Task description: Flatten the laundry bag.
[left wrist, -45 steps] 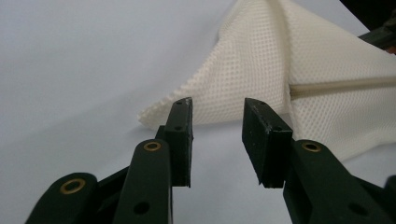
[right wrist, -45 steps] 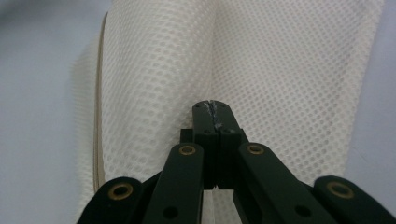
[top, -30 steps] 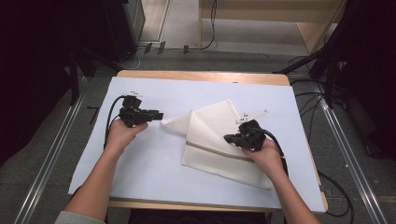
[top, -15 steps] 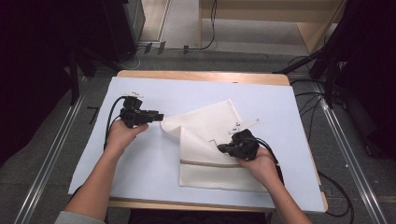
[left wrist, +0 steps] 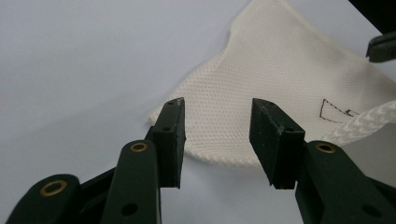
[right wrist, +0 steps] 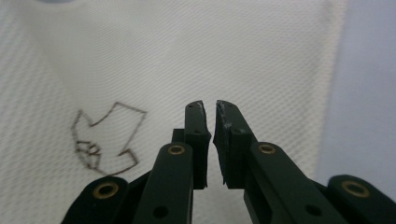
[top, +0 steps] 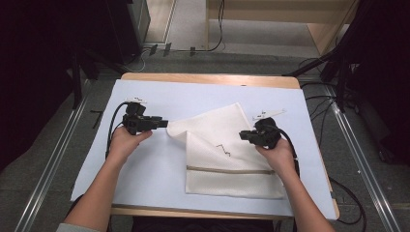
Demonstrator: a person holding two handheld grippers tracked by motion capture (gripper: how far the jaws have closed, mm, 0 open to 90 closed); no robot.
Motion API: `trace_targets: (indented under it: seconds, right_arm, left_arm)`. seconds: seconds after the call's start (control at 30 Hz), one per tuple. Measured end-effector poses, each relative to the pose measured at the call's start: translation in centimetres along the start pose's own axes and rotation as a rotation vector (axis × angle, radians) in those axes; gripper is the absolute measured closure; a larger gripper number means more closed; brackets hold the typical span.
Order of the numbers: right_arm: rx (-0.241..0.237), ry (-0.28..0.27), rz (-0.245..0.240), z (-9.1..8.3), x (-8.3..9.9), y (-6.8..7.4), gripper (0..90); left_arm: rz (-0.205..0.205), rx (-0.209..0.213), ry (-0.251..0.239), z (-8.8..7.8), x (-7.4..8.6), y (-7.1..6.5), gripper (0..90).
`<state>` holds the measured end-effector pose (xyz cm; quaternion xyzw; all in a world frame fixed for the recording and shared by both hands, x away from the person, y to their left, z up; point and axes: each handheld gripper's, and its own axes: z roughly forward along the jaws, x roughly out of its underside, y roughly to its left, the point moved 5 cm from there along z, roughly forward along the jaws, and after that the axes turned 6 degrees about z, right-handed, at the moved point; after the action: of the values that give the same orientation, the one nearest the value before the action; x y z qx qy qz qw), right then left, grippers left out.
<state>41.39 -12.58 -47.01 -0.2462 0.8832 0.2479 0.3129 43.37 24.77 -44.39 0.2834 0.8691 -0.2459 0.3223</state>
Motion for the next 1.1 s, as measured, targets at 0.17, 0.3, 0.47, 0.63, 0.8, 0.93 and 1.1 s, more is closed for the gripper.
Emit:
trace_targets:
  seconds: [0.17, 0.3, 0.47, 0.63, 0.8, 0.93, 1.1]
  right_arm:
    - [0.053, 0.008, 0.041, 0.6, -0.8, -2.4, 81.9]
    - [0.081, 0.01, 0.067, 1.3, -1.2, -3.9, 77.7]
    - [0.115, 0.018, 0.085, 2.3, -1.4, -5.2, 74.0]
    - [0.127, 0.038, 0.085, 3.1, -1.3, -5.7, 73.3]
    - [0.14, 0.052, 0.074, 4.1, -1.3, -5.7, 73.6]
    - [0.178, 0.056, 0.053, 4.1, -1.2, -5.7, 82.5]
    - [0.143, 0.055, 0.098, 4.0, -1.3, -5.8, 89.7]
  left_arm:
    - [-0.004, -0.006, 0.003, -0.3, 0.4, 0.0, 56.0]
    - [-0.013, -0.011, 0.0, -0.6, 0.7, 0.0, 55.2]
    - [-0.018, -0.015, -0.005, -0.8, 0.9, 0.1, 55.2]
    - [-0.018, -0.016, 0.0, -0.7, 1.0, 0.1, 55.1]
    - [-0.02, -0.019, 0.001, -0.7, 1.0, 0.1, 55.1]
    - [-0.022, -0.022, 0.005, -0.7, 1.1, 0.2, 55.1]
    - [-0.016, -0.02, 0.005, -0.7, 1.1, 0.2, 55.2]
